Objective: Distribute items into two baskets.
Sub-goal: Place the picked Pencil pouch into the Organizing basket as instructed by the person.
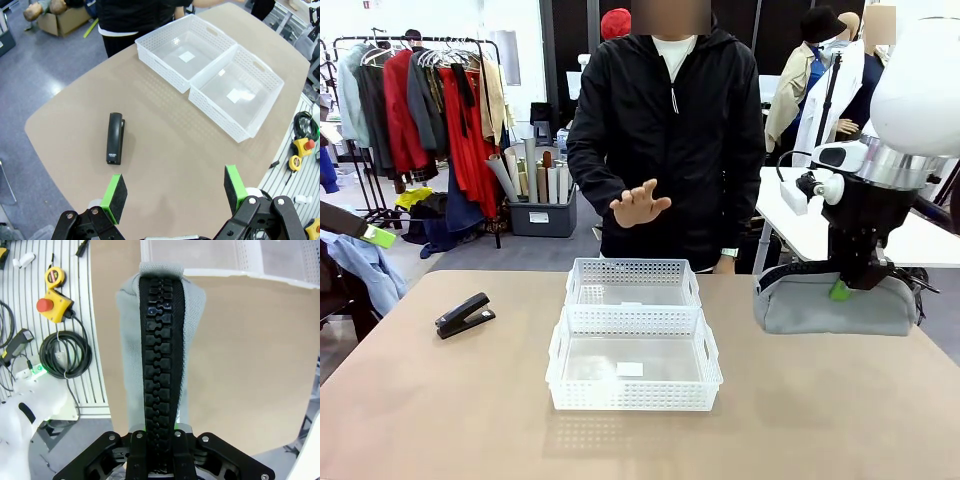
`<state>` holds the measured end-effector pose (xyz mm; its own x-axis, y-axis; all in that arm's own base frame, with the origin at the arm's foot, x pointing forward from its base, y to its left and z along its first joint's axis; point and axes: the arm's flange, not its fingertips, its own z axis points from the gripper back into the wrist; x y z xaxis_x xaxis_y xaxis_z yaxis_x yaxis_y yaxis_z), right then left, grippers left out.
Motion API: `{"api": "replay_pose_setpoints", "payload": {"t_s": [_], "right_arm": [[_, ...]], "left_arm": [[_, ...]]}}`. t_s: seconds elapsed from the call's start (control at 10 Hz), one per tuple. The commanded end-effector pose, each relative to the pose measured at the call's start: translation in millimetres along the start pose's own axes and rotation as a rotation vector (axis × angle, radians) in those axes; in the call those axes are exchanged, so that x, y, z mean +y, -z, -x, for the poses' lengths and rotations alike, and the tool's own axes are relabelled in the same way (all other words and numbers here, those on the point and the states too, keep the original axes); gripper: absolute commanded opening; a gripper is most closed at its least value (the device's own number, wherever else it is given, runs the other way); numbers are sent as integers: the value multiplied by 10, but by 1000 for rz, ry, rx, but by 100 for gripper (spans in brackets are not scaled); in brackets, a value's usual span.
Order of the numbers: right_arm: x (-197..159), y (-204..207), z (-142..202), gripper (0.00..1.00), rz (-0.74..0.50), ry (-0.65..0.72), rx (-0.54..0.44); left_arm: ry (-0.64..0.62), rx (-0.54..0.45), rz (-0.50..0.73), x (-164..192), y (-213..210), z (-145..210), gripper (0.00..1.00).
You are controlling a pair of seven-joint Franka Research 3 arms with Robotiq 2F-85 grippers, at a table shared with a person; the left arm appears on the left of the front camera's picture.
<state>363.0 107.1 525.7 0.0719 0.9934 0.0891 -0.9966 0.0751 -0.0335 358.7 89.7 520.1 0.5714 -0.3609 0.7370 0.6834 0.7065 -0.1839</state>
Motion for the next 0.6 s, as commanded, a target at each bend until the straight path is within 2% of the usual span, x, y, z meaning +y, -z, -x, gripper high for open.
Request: {"api": "replay_pose_setpoints", "payload": {"t_s": [0.0,0.5], "right_arm": [[11,-32,0,0,-2,13,2],[11,-32,0,0,-2,13,2]], "left_arm": [[-1,-16,11,-5,-2,3,100],[-1,-16,11,-5,-2,3,100]]}}
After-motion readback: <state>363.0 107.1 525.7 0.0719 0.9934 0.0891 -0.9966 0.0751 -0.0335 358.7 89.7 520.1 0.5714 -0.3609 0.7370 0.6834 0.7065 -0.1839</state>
